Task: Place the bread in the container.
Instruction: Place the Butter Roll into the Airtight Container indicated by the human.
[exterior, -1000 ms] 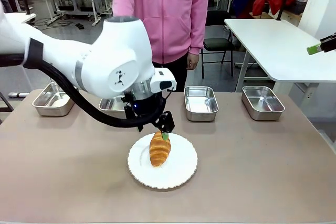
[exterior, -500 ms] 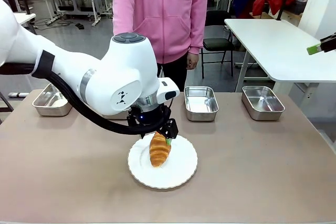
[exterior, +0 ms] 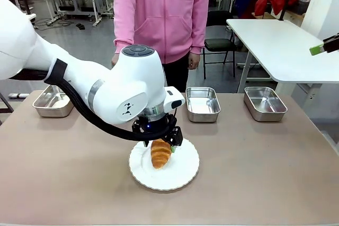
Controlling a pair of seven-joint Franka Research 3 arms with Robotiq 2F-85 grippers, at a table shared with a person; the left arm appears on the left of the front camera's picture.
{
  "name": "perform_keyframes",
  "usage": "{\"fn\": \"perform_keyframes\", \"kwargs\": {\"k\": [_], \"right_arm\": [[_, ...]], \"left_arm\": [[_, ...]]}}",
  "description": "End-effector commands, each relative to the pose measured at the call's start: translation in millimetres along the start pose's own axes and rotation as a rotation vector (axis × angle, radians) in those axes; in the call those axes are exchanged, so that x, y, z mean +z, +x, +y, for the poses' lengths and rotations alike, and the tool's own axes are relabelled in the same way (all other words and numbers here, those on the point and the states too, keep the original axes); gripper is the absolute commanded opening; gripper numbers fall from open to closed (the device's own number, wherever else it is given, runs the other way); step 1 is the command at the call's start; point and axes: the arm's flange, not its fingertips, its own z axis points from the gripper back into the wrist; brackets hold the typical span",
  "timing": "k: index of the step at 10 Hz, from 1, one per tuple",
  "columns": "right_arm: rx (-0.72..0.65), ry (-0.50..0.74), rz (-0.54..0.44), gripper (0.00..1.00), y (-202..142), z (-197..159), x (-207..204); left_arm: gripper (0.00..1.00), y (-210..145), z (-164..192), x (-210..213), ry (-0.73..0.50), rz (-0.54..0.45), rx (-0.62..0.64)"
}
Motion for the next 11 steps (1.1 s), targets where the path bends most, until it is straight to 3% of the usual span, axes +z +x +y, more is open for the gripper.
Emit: {"fn": "perform_keyframes", "kwargs": {"k": [1,8,9,10,11], "right_arm": [[-0.002,0.011,-0.02,1.0,0.4,-0.7,-1.1],[-0.002,0.011,-0.02,1.0,0.4,-0.7,-1.1],[-0.002,0.011,-0.02,1.0,0.4,-0.7,-1.1],[-0.002,0.011,-0.02,1.0,0.4,-0.7,-1.1],[-0.002,0.011,-0.02,1.0,0.4,-0.7,-1.1]], "left_arm": [[1.0,5.3,-12.4,-11.5,0.037,-0.037,0.046],[1.0,6.4,-15.0,-28.9,0.075,-0.023,0.073],[0.81,6.7,-15.1,-29.7,0.079,-0.023,0.078],[0.81,7.3,-14.6,-29.7,0.081,-0.028,0.091],[0.61,7.7,-14.3,-30.8,0.089,-0.021,0.093]]}}
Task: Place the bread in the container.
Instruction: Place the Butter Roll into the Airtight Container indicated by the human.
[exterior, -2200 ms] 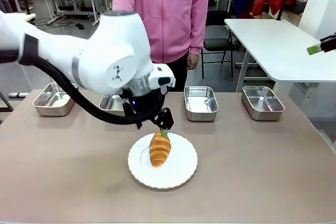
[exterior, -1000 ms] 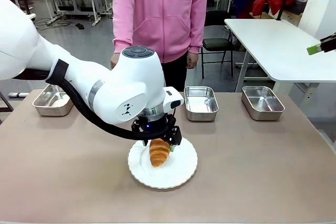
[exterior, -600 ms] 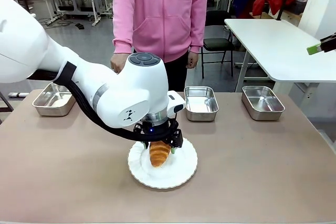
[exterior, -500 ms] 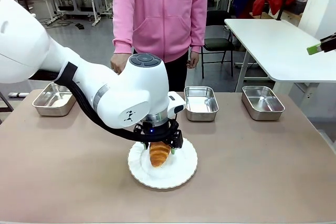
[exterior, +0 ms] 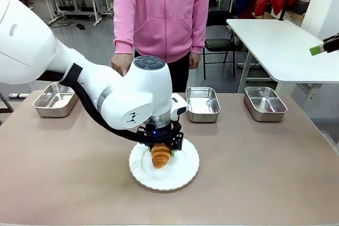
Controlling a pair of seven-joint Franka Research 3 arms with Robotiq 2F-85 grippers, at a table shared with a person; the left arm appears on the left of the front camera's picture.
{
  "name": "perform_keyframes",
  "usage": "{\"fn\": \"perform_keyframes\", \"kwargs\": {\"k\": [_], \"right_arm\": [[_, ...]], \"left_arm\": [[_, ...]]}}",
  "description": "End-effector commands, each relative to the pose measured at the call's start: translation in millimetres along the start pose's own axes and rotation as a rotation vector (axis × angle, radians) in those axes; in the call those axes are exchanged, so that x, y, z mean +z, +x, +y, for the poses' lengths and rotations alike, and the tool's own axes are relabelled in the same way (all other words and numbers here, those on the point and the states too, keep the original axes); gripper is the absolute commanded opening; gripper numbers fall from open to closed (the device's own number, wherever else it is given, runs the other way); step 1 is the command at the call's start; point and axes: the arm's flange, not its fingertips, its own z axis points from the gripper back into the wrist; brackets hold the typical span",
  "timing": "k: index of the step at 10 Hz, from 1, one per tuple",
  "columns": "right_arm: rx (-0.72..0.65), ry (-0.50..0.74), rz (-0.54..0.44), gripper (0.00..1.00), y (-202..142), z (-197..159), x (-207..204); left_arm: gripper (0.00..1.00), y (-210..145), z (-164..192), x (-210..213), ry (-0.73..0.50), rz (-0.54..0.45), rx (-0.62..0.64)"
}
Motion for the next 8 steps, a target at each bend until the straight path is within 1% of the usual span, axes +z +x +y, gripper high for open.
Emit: {"fn": "perform_keyframes", "kwargs": {"k": [1,2,3,4,8], "right_arm": [[-0.002,0.011,-0.02,1.0,0.4,-0.7,-1.1],[-0.002,0.011,-0.02,1.0,0.4,-0.7,-1.1],[-0.002,0.011,-0.02,1.0,0.4,-0.7,-1.1],[-0.002,0.011,-0.02,1.0,0.4,-0.7,-1.1],[-0.002,0.011,-0.02,1.0,0.4,-0.7,-1.1]], "left_arm": [[0.75,3.4,-6.9,-5.5,0.043,-0.013,0.027],[0.42,5.2,-7.9,-6.9,0.049,-0.018,0.017],[0.42,3.4,-7.9,-11.6,0.011,0.054,-0.018],[0.42,0.4,-0.1,-0.6,0.007,0.001,0.002],[0.42,0.4,-0.1,-0.6,0.007,0.001,0.002]]}}
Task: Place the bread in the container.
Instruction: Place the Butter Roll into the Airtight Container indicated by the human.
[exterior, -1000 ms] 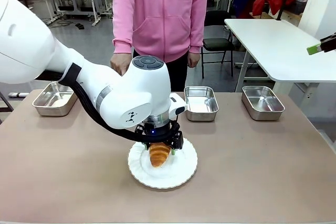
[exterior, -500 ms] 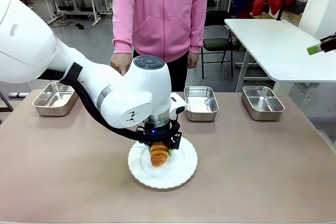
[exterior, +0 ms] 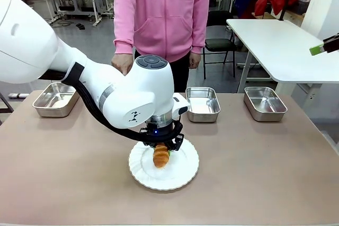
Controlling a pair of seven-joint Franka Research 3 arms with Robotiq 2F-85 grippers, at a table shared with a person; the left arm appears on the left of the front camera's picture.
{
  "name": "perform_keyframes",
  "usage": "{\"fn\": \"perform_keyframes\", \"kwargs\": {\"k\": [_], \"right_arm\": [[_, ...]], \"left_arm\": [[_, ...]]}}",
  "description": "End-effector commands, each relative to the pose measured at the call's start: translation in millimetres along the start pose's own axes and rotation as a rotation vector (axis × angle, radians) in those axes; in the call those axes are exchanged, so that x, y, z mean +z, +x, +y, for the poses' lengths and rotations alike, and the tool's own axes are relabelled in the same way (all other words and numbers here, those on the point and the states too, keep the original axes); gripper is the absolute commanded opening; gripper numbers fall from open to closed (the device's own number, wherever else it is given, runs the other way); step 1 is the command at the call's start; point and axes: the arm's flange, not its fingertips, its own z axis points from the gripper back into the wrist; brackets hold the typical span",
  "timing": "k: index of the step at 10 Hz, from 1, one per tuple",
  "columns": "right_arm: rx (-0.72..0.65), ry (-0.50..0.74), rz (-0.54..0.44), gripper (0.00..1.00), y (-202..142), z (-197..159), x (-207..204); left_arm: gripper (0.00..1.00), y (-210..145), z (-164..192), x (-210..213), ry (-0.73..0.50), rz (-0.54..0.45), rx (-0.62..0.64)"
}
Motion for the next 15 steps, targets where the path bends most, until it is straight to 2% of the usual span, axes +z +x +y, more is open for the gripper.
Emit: {"fn": "perform_keyframes", "kwargs": {"k": [1,3,6,8,11,15], "right_arm": [[-0.002,0.011,-0.02,1.0,0.4,-0.7,-1.1],[-0.002,0.011,-0.02,1.0,0.4,-0.7,-1.1],[-0.002,0.011,-0.02,1.0,0.4,-0.7,-1.1],[-0.002,0.011,-0.02,1.0,0.4,-0.7,-1.1],[-0.002,0.011,-0.02,1.0,0.4,-0.7,-1.1],[-0.002,0.011,-0.02,1.0,0.4,-0.7,-1.1]], "left_arm": [[0.43,0.0,0.0,0.0,0.0,0.0,0.0],[0.42,12.7,25.0,37.9,0.043,-0.093,0.003],[0.42,62.0,74.8,86.3,0.01,-0.067,-0.053],[0.42,91.7,122.2,106.6,0.001,-0.073,-0.041],[0.42,119.3,186.3,113.2,-0.032,-0.063,-0.017],[0.42,137.1,229.5,80.7,0.001,-0.081,-0.033]]}}
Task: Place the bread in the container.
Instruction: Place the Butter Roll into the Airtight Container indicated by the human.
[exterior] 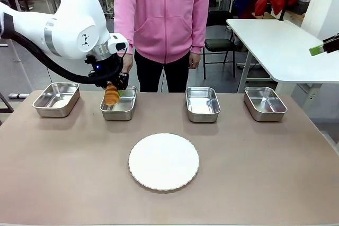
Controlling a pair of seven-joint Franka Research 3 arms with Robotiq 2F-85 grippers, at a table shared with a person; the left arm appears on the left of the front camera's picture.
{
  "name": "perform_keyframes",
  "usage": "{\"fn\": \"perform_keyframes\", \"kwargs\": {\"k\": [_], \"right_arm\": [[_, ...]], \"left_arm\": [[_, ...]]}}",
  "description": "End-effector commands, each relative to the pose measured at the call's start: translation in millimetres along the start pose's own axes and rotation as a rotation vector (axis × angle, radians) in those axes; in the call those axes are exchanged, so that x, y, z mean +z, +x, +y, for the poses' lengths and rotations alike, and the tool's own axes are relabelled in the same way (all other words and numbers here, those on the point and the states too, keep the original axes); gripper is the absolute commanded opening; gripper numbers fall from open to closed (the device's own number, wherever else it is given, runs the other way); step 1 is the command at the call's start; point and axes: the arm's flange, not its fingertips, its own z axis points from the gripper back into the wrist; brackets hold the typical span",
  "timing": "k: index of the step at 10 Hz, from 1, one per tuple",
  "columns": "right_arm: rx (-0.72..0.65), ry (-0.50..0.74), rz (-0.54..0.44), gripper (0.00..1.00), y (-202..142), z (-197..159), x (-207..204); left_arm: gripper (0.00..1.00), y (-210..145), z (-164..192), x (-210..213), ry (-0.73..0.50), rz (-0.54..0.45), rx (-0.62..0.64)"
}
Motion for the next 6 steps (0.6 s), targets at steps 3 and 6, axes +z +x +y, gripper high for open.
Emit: {"fn": "perform_keyframes", "kwargs": {"k": [3,6], "right_arm": [[-0.001,0.011,-0.023,1.0,1.0,-0.3,-0.5],[-0.001,0.011,-0.023,1.0,1.0,-0.3,-0.5]], "left_arm": [[0.42,16.4,14.5,-32.0,0.023,-0.053,-0.035],[0.42,28.2,14.7,-40.1,0.026,-0.065,-0.019]]}}
